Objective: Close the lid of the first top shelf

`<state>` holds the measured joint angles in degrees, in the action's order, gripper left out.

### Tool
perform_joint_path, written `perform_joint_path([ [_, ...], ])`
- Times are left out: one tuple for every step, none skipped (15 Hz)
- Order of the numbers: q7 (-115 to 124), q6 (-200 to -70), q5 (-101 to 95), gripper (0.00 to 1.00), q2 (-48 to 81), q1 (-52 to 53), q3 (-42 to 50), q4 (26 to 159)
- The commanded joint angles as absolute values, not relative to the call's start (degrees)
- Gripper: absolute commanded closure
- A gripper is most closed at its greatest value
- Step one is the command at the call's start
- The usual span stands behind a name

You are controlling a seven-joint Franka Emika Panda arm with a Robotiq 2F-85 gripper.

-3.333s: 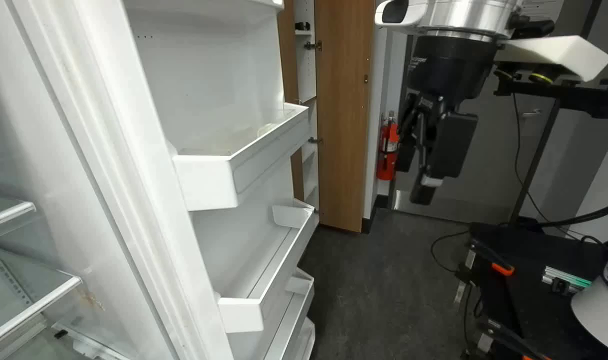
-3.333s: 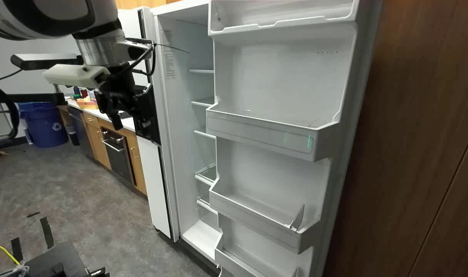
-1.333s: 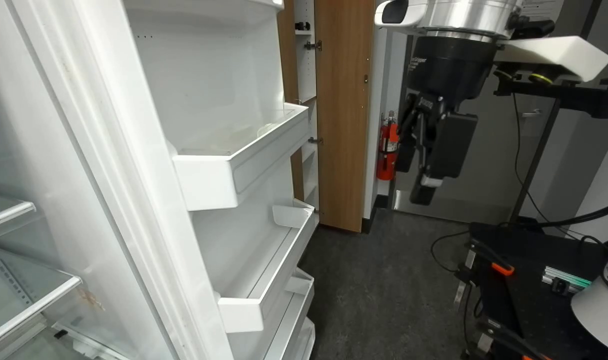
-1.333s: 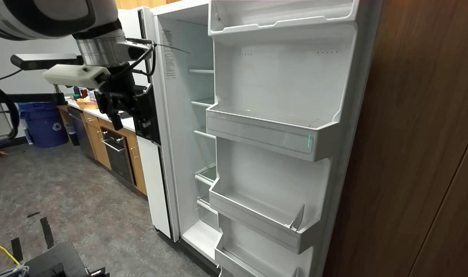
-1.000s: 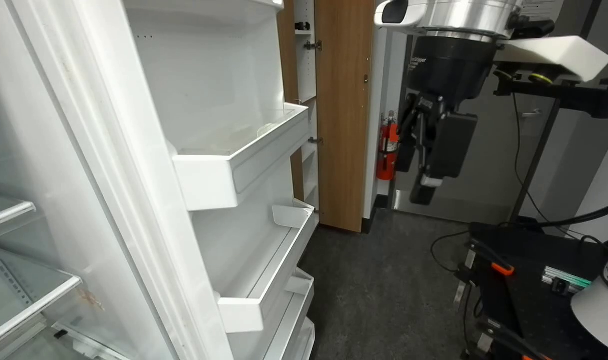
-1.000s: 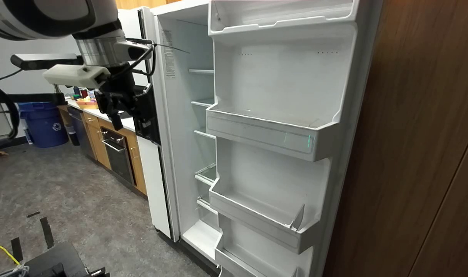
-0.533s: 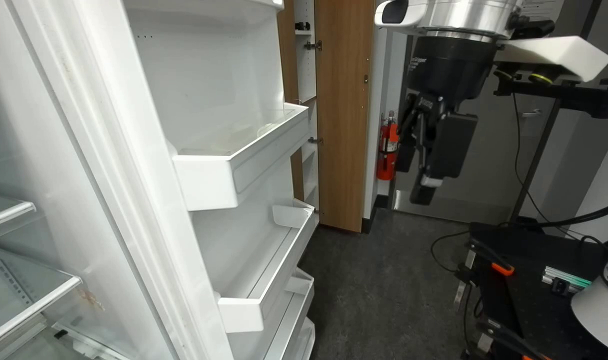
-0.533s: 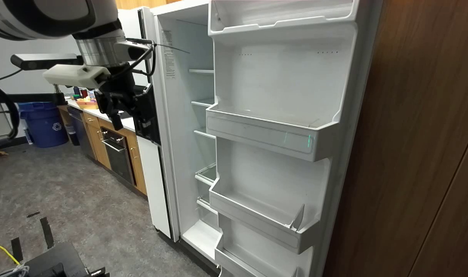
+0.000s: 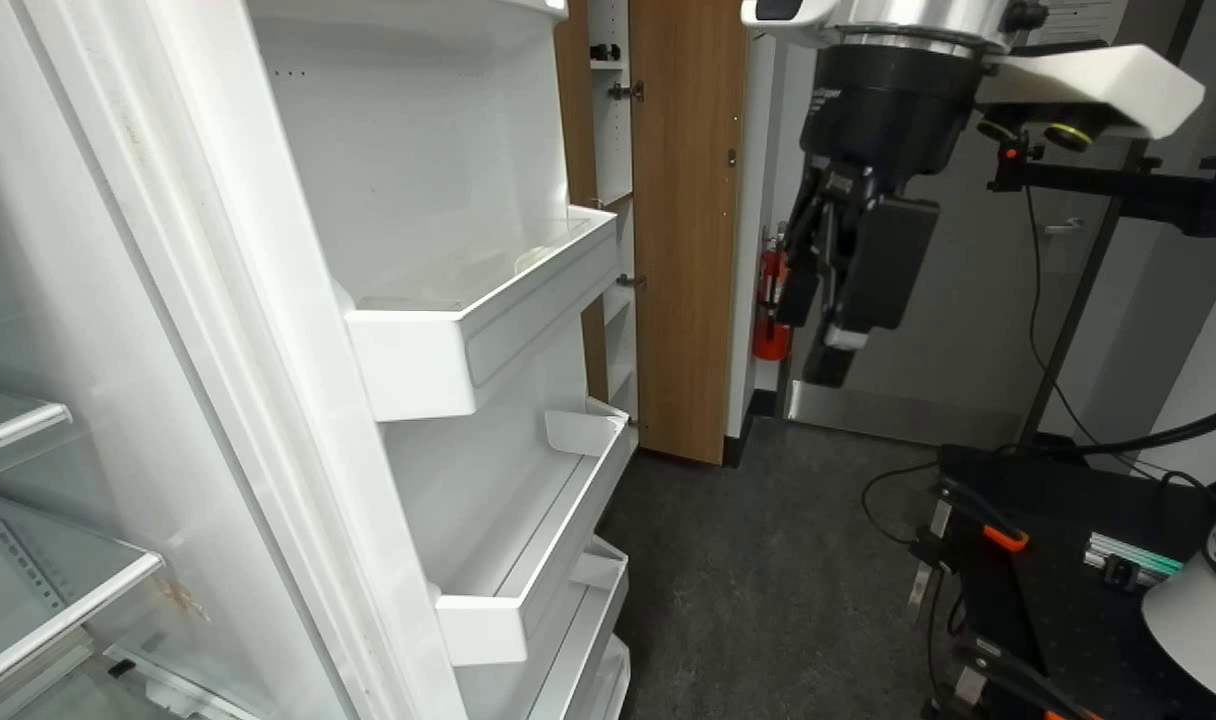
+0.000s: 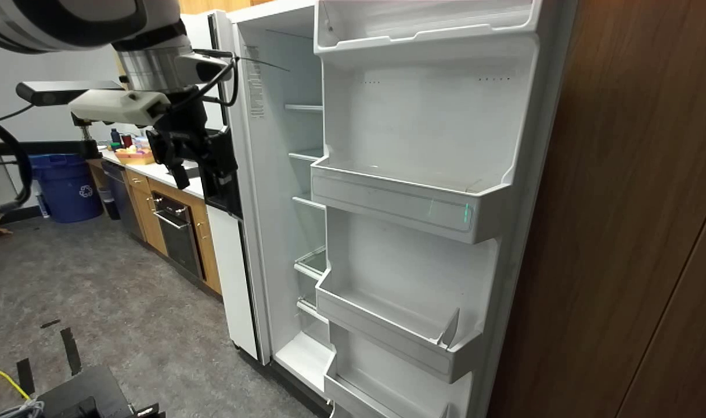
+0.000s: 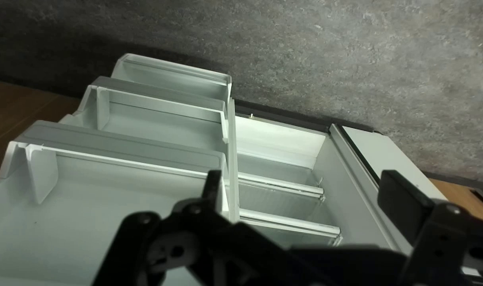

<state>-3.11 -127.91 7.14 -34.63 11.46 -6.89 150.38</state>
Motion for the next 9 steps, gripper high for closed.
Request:
perform_joint_path([
  [-2.41, -126.11, 5.99, 0.0, -32.8, 10.33, -6.45, 145.88],
  [-2.29, -126.01, 5.58, 0.0, -31.98, 9.86, -6.39, 144.18],
  [-2.13, -125.9, 5.21, 0.0, -31.16, 9.44, -6.37, 142.47],
  [-1.93, -125.79, 4.79, 0.0, -30.3, 8.96, -6.31, 140.46],
  [-1.79, -125.75, 4.42, 0.0, -29.38, 8.55, -6.29, 138.48],
  [-1.52, -125.83, 4.06, 0.0, -28.45, 8.06, -6.36, 136.51],
  [-1.34, -125.64, 3.62, 0.0, -27.31, 7.58, -6.38, 133.84],
  [-1.04, -125.68, 3.07, 0.0, -26.45, 7.18, -6.49, 131.67],
  [-0.77, -125.58, 2.48, 0.0, -25.54, 6.81, -6.58, 129.14],
])
